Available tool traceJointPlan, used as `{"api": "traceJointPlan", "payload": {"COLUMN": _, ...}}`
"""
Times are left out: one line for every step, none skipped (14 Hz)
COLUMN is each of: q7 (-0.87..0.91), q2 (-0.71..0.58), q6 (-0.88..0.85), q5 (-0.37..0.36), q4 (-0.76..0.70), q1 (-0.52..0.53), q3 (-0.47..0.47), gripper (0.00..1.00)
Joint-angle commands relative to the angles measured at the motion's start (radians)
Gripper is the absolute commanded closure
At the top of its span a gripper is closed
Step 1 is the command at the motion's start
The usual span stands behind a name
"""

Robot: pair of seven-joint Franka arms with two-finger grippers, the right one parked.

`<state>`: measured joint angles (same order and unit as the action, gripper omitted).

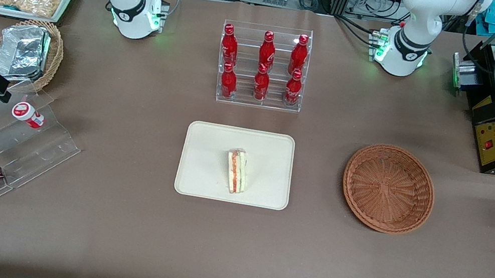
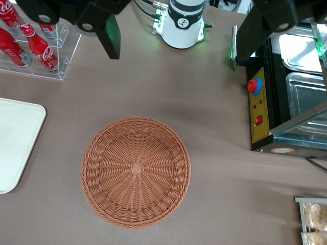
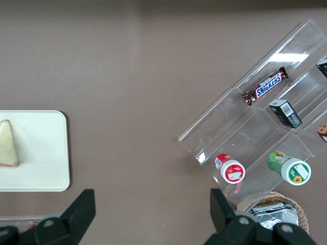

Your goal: Place sandwich from basket to tray

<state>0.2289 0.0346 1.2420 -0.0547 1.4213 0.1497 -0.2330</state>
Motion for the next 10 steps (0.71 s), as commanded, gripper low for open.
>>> {"api": "traceJointPlan", "payload": {"q7": -0.026, "q2": -0.042, "q6": -0.019, "q5": 0.001, "q4": 0.019, "q1": 0.022, "q3": -0.020, "gripper": 0.00}}
{"api": "traceJointPlan", "payload": {"q7": -0.028, "q2": -0.047, "q6": -0.021, "q5": 0.003, "q4": 0.019, "q1": 0.022, "q3": -0.020, "gripper": 0.00}}
{"api": "traceJointPlan", "payload": {"q7": -0.032, "q2": -0.051, "q6": -0.022, "q5": -0.001, "q4": 0.024, "q1": 0.021, "q3": -0.020, "gripper": 0.00}}
{"api": "traceJointPlan", "payload": {"q7": -0.037, "q2": -0.054, "q6": -0.018, "q5": -0.002, "q4": 0.030, "q1": 0.001, "q3": -0.020, "gripper": 0.00}}
{"api": "traceJointPlan", "payload": {"q7": -0.037, "q2": -0.055, "q6": -0.015, "q5": -0.007, "q4": 0.030, "q1": -0.005, "q3": -0.019, "gripper": 0.00}}
{"api": "traceJointPlan", "payload": {"q7": -0.036, "q2": -0.053, "q6": -0.009, "q5": -0.004, "q4": 0.028, "q1": -0.002, "q3": -0.019, "gripper": 0.00}}
{"api": "traceJointPlan", "payload": {"q7": -0.036, "q2": -0.048, "q6": -0.009, "q5": 0.001, "q4": 0.021, "q1": 0.002, "q3": -0.020, "gripper": 0.00}}
{"api": "traceJointPlan", "payload": {"q7": -0.037, "q2": -0.047, "q6": -0.009, "q5": 0.003, "q4": 0.018, "q1": 0.016, "q3": -0.020, "gripper": 0.00}}
{"api": "traceJointPlan", "payload": {"q7": -0.037, "q2": -0.045, "q6": -0.009, "q5": 0.003, "q4": 0.012, "q1": 0.021, "q3": -0.022, "gripper": 0.00}}
{"api": "traceJointPlan", "payload": {"q7": -0.045, "q2": -0.044, "q6": -0.009, "q5": 0.003, "q4": 0.007, "q1": 0.021, "q3": -0.020, "gripper": 0.00}}
